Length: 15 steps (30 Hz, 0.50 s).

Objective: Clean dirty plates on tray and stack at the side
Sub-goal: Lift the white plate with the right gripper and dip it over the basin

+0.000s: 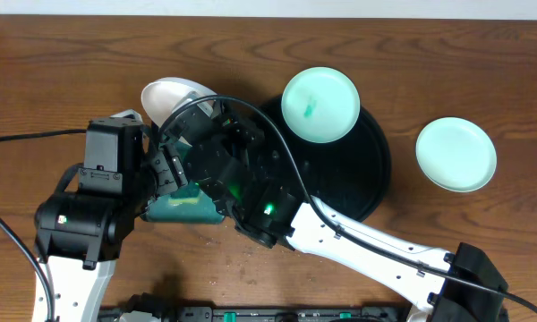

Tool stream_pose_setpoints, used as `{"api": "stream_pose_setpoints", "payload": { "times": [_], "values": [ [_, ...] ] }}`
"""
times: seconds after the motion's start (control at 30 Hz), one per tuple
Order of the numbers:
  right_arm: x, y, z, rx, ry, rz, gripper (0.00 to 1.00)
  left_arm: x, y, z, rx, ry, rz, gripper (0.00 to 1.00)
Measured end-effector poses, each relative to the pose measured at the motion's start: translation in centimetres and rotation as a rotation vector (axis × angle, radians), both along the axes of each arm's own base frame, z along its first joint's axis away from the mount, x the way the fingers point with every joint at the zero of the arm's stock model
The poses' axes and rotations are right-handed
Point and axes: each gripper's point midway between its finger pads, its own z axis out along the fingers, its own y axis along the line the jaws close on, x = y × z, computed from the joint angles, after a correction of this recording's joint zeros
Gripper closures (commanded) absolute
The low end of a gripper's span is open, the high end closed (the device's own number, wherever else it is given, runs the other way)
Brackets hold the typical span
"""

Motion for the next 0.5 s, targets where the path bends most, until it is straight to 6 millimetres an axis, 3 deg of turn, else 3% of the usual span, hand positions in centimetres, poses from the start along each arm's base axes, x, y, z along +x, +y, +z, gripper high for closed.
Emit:
{"api": "stream_pose_setpoints", "payload": {
  "times": [0.5],
  "values": [
    [0.03,-0.02,0.14,-0.001,-0.006,-0.002,0.99,0.01,0.0,0.01,0.0,0.0,0.0,0.2]
  ]
}}
